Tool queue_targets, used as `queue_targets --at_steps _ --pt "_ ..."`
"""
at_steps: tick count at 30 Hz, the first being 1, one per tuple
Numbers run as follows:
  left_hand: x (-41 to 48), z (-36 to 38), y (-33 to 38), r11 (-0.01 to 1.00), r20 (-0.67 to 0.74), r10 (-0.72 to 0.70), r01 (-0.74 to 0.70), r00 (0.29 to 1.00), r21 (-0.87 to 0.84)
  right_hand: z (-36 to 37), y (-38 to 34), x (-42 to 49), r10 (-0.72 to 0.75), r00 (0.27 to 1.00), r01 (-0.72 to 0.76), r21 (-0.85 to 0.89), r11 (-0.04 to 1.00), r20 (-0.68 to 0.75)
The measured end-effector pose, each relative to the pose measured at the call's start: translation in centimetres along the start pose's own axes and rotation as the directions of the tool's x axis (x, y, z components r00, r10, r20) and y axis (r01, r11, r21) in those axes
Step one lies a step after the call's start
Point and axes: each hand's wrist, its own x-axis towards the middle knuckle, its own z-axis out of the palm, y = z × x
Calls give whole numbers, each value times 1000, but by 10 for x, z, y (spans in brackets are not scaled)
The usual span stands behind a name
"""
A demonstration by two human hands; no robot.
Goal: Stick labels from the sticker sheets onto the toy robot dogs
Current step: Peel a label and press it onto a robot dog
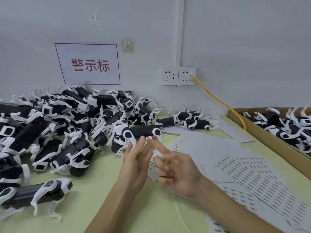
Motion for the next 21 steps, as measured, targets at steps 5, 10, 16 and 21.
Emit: queue_targets --at_steps 5,10,16,21 --pt "0 2 -3 1000 -29 0 -1 1000 -26 0 2 1 -1 1000 1 48 999 -10" --pt "1 1 -4 999 -91 21 -24 996 -36 1 3 1 8 1000 -9 53 999 14" --pt "2 1 -5 999 -117 29 -31 993 -20 1 4 1 1 1000 -2 29 1000 16" --pt "1 2 -5 997 -77 74 -71 994 42 0 4 1 8 1000 -9 47 999 30"
